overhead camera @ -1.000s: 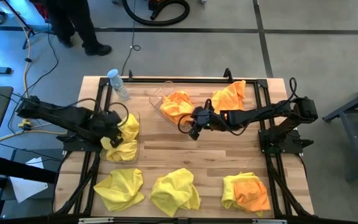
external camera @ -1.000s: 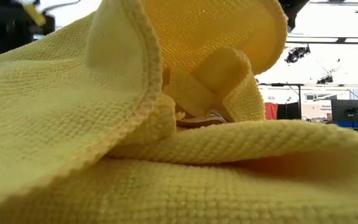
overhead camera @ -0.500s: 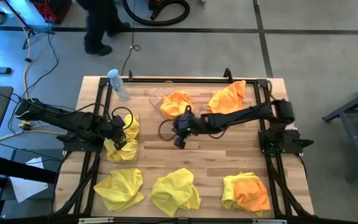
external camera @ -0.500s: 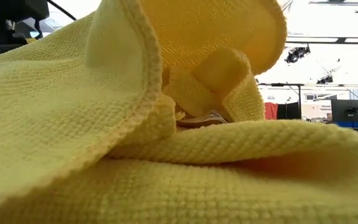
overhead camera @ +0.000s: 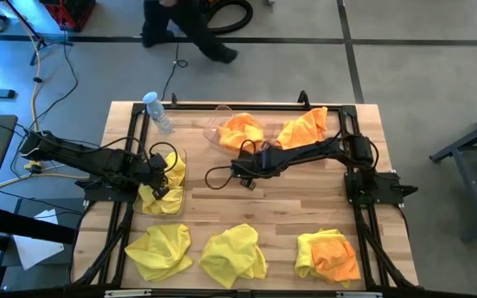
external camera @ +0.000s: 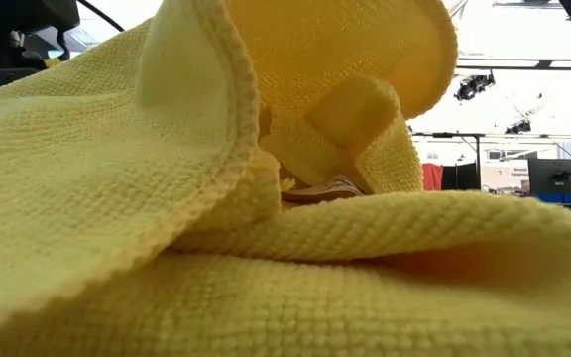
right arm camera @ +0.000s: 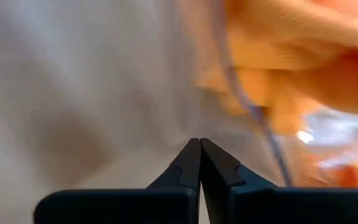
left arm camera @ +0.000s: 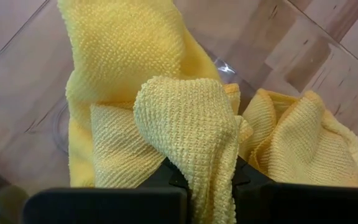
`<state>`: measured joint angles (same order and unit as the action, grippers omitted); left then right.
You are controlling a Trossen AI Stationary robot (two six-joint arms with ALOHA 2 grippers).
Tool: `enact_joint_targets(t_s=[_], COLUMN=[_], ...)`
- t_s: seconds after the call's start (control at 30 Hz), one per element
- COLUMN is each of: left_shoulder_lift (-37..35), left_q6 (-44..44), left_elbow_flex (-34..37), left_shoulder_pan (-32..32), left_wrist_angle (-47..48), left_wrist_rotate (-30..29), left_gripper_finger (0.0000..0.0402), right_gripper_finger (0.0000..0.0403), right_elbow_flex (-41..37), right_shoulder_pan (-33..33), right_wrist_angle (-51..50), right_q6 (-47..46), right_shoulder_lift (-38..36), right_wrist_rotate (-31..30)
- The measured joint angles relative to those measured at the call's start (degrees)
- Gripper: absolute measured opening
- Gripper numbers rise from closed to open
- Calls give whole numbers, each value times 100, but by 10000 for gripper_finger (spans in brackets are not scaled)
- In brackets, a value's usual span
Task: Sort microfiber towel by color & place in baskets
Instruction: Put the yellow microfiber towel into the bottom transparent bin
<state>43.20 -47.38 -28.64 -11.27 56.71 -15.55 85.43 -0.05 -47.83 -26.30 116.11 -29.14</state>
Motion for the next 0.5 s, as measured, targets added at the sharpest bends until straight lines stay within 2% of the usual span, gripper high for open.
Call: enact_joint_targets(t_s=[0.1, 0.2, 0.37, 0.5], left_shoulder_lift=[0, 0, 0, 1], left_q6=[55, 55, 55, 75], left_elbow_flex=[-1, 0, 0, 0], left_shoulder_pan=[0, 0, 0, 0], left_wrist_angle=[-48, -127, -138, -138], left_wrist_rotate=[-4, -34, -37, -39], left_gripper_finger=[13, 13, 13, 13], right_gripper_finger=[1, 1, 0, 0], right_elbow_flex=[0, -2, -2, -2], right_shoulder_pan=[-63, -242, -653, -709], right_wrist_angle=[-91, 31, 113, 104], right_q6=[-10, 130, 175, 280], right_shoulder_lift=[0, 0, 0, 0], right_wrist_rotate=[-936, -1386, -1219, -1135])
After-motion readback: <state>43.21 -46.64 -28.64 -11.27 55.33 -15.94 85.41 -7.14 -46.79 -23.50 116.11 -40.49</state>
